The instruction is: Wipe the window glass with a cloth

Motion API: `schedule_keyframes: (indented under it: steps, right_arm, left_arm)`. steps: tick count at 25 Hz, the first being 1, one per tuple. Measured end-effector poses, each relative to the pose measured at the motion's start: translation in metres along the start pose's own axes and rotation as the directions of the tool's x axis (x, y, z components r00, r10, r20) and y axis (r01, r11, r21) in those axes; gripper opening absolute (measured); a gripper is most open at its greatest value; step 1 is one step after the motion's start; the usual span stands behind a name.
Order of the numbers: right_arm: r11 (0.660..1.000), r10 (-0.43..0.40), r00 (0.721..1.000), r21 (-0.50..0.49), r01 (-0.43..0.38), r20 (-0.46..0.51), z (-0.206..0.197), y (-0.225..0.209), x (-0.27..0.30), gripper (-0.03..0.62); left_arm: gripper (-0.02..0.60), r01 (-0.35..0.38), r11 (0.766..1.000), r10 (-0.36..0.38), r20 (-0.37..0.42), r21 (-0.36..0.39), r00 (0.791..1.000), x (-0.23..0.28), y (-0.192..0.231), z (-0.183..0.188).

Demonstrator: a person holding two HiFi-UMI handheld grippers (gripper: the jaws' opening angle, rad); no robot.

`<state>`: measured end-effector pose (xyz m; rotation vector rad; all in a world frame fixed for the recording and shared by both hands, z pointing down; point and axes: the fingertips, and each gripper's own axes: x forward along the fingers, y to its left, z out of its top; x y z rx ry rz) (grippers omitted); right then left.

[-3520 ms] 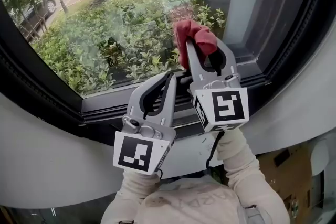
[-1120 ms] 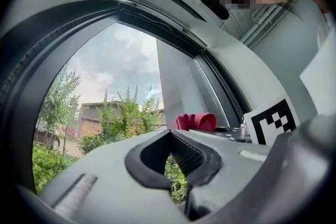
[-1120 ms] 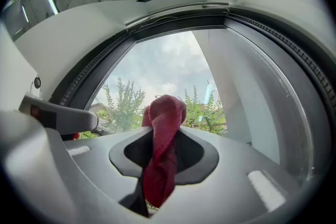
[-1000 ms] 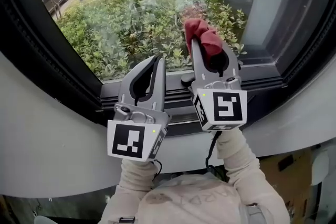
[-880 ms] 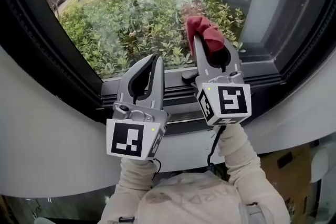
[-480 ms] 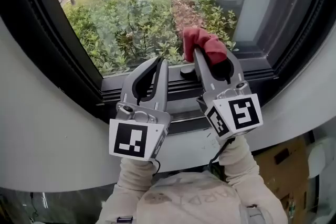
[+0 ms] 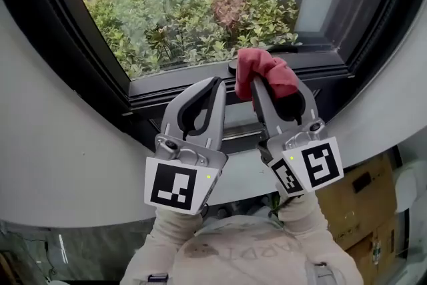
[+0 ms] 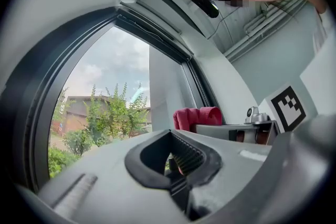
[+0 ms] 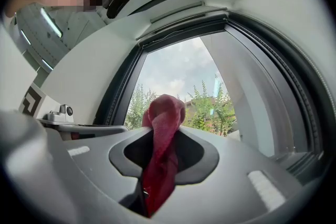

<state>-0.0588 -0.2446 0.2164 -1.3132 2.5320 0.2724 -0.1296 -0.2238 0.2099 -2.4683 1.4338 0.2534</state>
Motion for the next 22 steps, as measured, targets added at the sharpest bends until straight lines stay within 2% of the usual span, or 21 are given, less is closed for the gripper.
schedule_keyframes:
  steps: [5,13,22]
  right_arm:
    - [1.0,0.003,1.0,0.009,-0.002,-0.018,0.0,0.016,-0.019,0.121]
    - [1.0,0.006,1.0,0.01,-0.005,-0.03,0.005,0.036,-0.034,0.121]
    - [1.0,-0.004,1.0,0.02,0.004,-0.008,0.015,0.047,-0.042,0.121]
  left_arm:
    - [0.002,0.016,0.999,-0.016,-0.021,-0.031,1.0,-0.016,-0.01,-0.004]
    - [0.002,0.03,0.998,-0.031,-0.007,-0.05,1.0,-0.034,-0.018,0.004]
    - [0.002,0.024,0.999,-0.024,0.003,-0.048,1.0,-0.05,-0.017,0.013]
